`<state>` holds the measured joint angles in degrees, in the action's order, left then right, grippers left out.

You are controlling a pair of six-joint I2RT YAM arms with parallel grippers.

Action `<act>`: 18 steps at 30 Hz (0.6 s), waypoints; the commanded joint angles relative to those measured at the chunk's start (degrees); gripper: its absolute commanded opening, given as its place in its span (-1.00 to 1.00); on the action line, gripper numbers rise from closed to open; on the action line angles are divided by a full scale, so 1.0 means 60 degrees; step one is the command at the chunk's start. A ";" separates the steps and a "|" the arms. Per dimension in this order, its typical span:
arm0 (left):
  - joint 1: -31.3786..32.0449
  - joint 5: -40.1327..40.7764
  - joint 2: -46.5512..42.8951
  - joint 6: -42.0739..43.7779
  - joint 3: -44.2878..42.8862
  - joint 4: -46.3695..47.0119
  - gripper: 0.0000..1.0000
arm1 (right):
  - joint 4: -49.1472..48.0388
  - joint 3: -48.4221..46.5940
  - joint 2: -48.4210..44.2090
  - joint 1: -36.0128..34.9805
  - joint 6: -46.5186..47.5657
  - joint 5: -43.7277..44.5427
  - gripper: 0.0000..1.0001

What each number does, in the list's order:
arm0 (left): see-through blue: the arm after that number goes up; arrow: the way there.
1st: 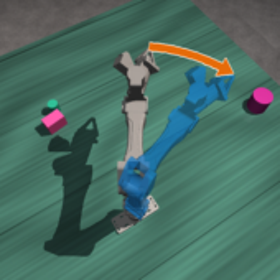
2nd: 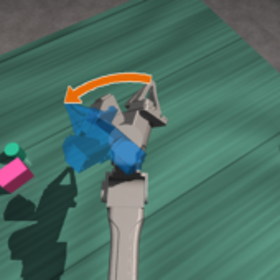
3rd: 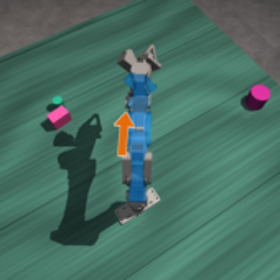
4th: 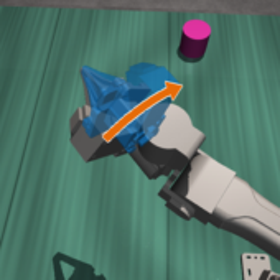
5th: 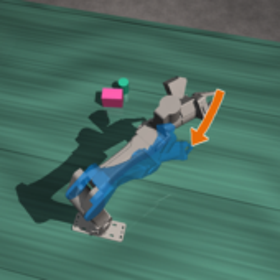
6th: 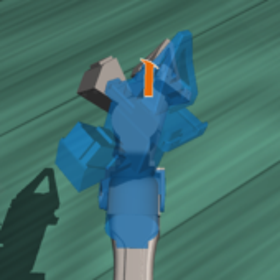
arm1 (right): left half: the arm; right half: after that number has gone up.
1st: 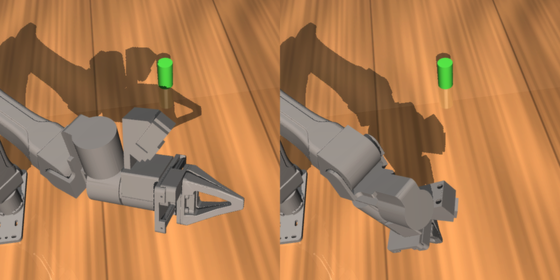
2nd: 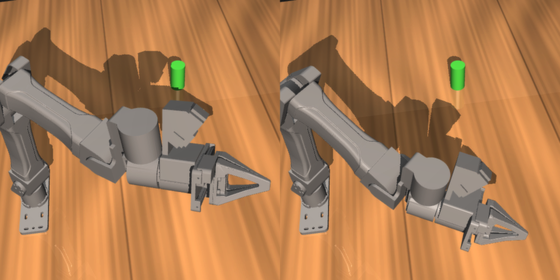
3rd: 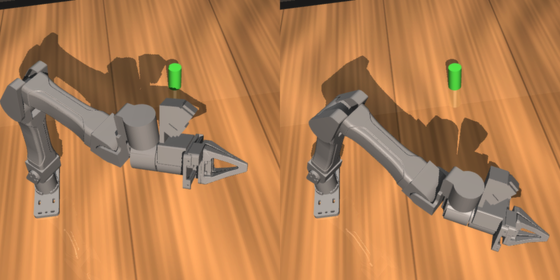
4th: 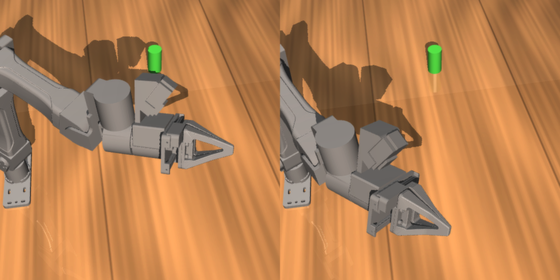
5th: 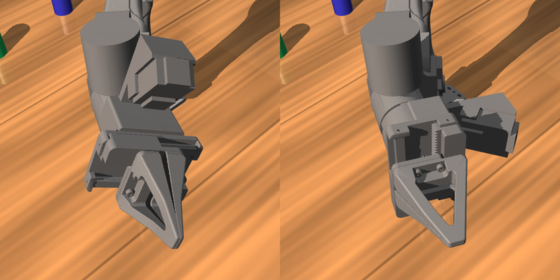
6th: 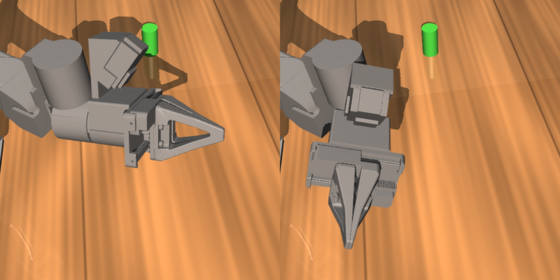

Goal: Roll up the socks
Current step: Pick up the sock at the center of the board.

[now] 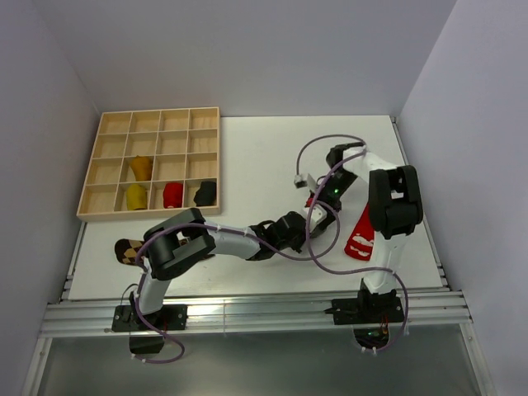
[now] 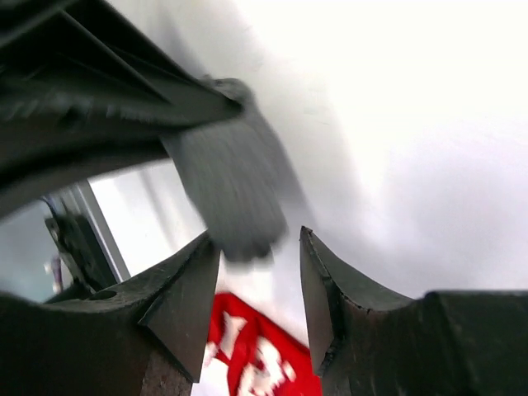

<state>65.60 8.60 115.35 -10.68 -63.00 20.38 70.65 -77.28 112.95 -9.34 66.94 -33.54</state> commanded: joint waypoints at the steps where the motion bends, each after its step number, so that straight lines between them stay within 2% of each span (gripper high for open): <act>1: -0.0093 0.0646 0.0126 -0.0549 0.0407 -0.0731 -1.00 | 0.0689 -0.1181 -0.0660 0.0853 -0.0097 -0.1321 0.01; 11: -0.0694 0.1306 -0.0811 -0.1266 0.0788 -0.1067 -1.00 | 0.0119 -0.1534 -0.1861 0.1835 -0.1662 -0.1704 0.00; 18: -0.1763 0.1862 -0.2478 -0.1633 0.0833 -0.1960 -1.00 | -0.0656 -0.1389 -0.2592 0.2304 -0.2264 -0.1471 0.00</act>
<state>57.56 16.73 107.00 -18.28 -57.87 11.99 69.71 -84.68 101.67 3.46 56.07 -41.98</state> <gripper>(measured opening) 0.109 0.502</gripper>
